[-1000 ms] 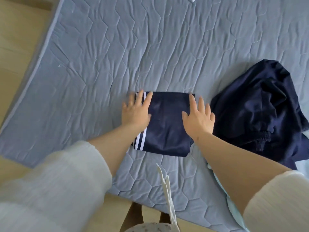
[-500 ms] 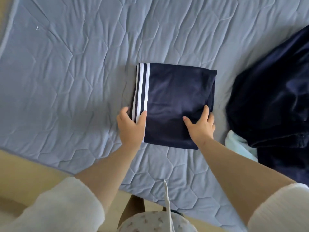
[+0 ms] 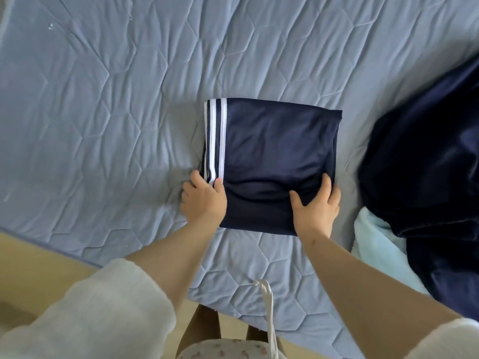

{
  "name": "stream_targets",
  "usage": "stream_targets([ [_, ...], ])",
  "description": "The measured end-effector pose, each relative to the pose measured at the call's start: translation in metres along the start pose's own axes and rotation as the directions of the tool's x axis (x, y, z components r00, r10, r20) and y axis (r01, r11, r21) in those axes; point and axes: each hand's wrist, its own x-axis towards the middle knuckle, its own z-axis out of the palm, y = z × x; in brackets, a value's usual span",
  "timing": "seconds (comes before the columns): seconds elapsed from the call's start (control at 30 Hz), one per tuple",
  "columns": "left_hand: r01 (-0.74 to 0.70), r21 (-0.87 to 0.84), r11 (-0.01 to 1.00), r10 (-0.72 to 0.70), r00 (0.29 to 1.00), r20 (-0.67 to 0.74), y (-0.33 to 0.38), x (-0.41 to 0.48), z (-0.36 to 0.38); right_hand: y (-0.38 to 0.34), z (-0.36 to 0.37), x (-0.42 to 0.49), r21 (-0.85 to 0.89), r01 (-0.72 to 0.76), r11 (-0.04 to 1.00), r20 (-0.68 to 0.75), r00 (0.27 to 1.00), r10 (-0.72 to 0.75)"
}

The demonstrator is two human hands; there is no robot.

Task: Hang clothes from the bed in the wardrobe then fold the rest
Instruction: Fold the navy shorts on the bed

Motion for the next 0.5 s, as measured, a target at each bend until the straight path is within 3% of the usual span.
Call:
stream_targets([
  [0.1, 0.032, -0.254, 0.967, -0.006, 0.995, 0.102, 0.015, 0.014, -0.008, -0.006, 0.003, -0.002, 0.085, -0.111, 0.99, -0.099, 0.988, 0.119],
  [0.17, 0.079, -0.192, 0.978, -0.034, 0.973, 0.227, 0.021, 0.027, -0.011, -0.007, 0.003, 0.009, -0.005, -0.143, 0.99, -0.082, 0.986, 0.142],
  [0.23, 0.095, -0.175, 0.98, -0.037, 0.951, 0.307, 0.023, 0.039, -0.012, -0.011, 0.002, 0.026, 0.035, -0.167, 0.985, -0.006, 0.986, 0.167],
  [0.33, 0.105, -0.364, 0.925, 0.058, 0.91, 0.41, 0.017, 0.052, -0.011, -0.019, 0.004, 0.043, 0.272, -0.254, 0.928, 0.167, 0.962, 0.214],
  [0.4, 0.122, -0.472, 0.873, 0.127, 0.878, 0.461, 0.012, 0.055, -0.013, -0.019, 0.008, 0.044, 0.344, -0.259, 0.903, 0.241, 0.953, 0.182],
  [0.5, 0.156, -0.498, 0.853, 0.145, 0.845, 0.514, 0.011, 0.051, -0.02, -0.016, 0.009, 0.035, 0.431, -0.271, 0.86, 0.298, 0.943, 0.148],
])
